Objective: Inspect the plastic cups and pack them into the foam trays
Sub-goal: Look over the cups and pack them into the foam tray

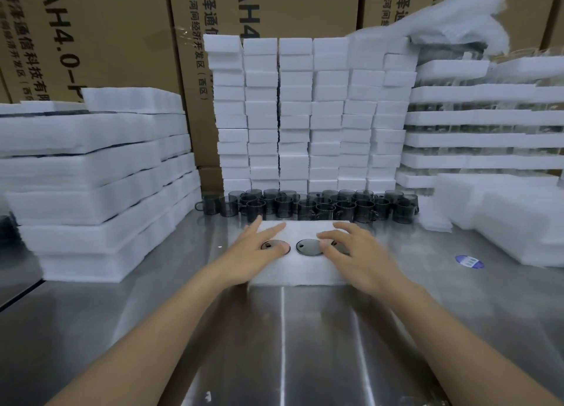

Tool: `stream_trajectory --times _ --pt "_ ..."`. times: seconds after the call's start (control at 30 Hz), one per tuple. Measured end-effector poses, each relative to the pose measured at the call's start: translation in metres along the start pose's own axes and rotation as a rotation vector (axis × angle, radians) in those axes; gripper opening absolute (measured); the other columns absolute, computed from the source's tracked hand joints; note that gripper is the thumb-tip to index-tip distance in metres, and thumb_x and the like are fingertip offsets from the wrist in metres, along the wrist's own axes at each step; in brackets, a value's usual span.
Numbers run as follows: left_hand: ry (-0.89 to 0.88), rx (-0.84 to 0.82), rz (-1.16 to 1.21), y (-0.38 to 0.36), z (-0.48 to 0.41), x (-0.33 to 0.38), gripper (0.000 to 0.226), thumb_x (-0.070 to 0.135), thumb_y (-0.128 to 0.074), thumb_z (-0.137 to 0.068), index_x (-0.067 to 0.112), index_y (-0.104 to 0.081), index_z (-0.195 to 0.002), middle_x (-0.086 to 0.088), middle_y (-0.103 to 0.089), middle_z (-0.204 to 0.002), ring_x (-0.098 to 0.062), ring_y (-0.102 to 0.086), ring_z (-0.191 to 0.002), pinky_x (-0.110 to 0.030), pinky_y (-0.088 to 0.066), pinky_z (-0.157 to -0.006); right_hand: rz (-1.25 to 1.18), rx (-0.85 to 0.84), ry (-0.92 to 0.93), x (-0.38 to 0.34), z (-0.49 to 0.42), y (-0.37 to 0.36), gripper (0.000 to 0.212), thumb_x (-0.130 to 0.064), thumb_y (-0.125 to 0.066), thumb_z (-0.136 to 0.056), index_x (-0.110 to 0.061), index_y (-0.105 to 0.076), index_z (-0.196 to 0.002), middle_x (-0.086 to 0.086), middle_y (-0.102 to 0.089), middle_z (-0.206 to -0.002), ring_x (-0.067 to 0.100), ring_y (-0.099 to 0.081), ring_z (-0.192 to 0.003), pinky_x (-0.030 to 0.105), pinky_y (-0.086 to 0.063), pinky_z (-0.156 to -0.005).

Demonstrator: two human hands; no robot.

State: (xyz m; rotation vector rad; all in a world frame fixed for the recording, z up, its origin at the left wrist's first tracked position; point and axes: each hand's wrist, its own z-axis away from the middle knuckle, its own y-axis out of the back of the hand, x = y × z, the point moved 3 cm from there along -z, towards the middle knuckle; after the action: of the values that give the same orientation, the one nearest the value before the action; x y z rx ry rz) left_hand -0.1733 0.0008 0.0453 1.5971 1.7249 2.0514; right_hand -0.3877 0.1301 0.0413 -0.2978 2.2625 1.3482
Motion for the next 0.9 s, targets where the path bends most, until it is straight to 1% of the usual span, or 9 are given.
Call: stream_trajectory --times 0.1,0.17,0.27,0.37,0.47,0.53,0.63,0.7,0.9 --pt "0.159 0.103 0.629 0.003 -0.006 0.003 0.066 0.066 -0.038 -0.108 0.035 -0.036 -0.166 0.006 -0.029 -0.175 -0.02 -0.025 -0.162 -0.044 -0.015 -0.133 -0.488 0.166 -0.108 0.017 -0.005 0.012 0.037 -0.047 -0.05 -0.109 -0.03 -0.066 -0.138 -0.01 -0.057 -0.149 0.004 -0.054 -0.129 0.021 -0.039 -0.106" --pt "0.218 0.28 0.855 0.007 -0.007 -0.009 0.064 0.057 -0.038 -0.112 0.024 -0.037 -0.166 0.003 -0.038 -0.171 -0.02 -0.035 -0.158 -0.04 -0.023 -0.13 -0.505 0.321 -0.249 0.046 -0.006 0.021 0.041 -0.044 -0.047 -0.111 -0.023 -0.064 -0.141 -0.006 -0.062 -0.144 0.007 -0.053 -0.123 0.026 -0.036 -0.106" --pt "0.225 0.49 0.905 0.015 -0.01 -0.034 0.058 0.05 -0.046 -0.112 0.024 -0.042 -0.163 0.005 -0.044 -0.167 -0.013 -0.046 -0.148 -0.04 -0.037 -0.122 -0.286 0.361 -0.398 0.091 -0.018 0.022 0.031 -0.03 -0.057 -0.106 -0.016 -0.068 -0.131 0.006 -0.071 -0.129 0.017 -0.059 -0.103 0.029 -0.04 -0.092" --pt "0.221 0.585 0.915 0.018 -0.024 -0.049 0.05 0.046 -0.053 -0.11 0.026 -0.051 -0.156 0.005 -0.053 -0.159 -0.014 -0.051 -0.142 -0.041 -0.048 -0.109 -0.103 0.277 -0.404 0.115 -0.047 0.018 0.032 -0.025 -0.056 -0.103 -0.019 -0.063 -0.134 0.004 -0.071 -0.125 0.019 -0.063 -0.089 0.032 -0.044 -0.085" --pt "0.164 0.574 0.811 0.011 -0.04 -0.056 0.041 0.05 -0.059 -0.106 0.031 -0.063 -0.143 0.012 -0.064 -0.145 -0.009 -0.059 -0.131 -0.045 -0.05 -0.111 0.101 0.219 -0.34 0.13 -0.075 0.016 0.047 -0.027 -0.053 -0.102 -0.029 -0.051 -0.149 0.002 -0.068 -0.129 0.028 -0.064 -0.111 0.041 -0.05 -0.09" --pt "0.111 0.538 0.797 0.006 -0.043 -0.061 0.048 0.057 -0.066 -0.097 0.033 -0.07 -0.138 0.029 -0.069 -0.13 -0.001 -0.062 -0.127 -0.043 -0.055 -0.107 0.198 0.193 -0.3 0.14 -0.089 0.013 0.055 -0.031 -0.051 -0.103 -0.037 -0.041 -0.156 0.005 -0.062 -0.136 0.031 -0.063 -0.113 0.04 -0.048 -0.084" --pt "0.091 0.548 0.817 0.007 -0.045 -0.067 0.068 0.069 -0.068 -0.077 0.033 -0.074 -0.135 0.041 -0.071 -0.112 0.009 -0.066 -0.118 -0.035 -0.06 -0.092 0.347 0.128 -0.292 0.148 -0.106 0.01 0.064 -0.043 -0.05 -0.104 -0.048 -0.024 -0.163 0.002 -0.037 -0.163 0.032 -0.064 -0.12 0.038 -0.048 -0.08" --pt "0.085 0.552 0.818 0.007 -0.047 -0.068 0.069 0.067 -0.067 -0.078 0.03 -0.073 -0.136 0.04 -0.07 -0.108 0.011 -0.066 -0.115 -0.031 -0.059 -0.085 0.415 0.093 -0.323 0.151 -0.112 0.008 0.065 -0.05 -0.047 -0.105 -0.05 -0.02 -0.164 -0.001 -0.023 -0.172 0.033 -0.062 -0.126 0.039 -0.049 -0.082" --pt "0.086 0.536 0.74 0.001 -0.048 -0.065 0.034 0.05 -0.063 -0.104 0.032 -0.076 -0.129 0.028 -0.066 -0.127 0.0 -0.062 -0.124 -0.027 -0.053 -0.082 0.38 0.156 -0.351 0.147 -0.105 0.01 0.047 -0.05 -0.05 -0.104 -0.04 -0.043 -0.149 0.001 -0.038 -0.159 0.035 -0.065 -0.113 0.037 -0.045 -0.078"
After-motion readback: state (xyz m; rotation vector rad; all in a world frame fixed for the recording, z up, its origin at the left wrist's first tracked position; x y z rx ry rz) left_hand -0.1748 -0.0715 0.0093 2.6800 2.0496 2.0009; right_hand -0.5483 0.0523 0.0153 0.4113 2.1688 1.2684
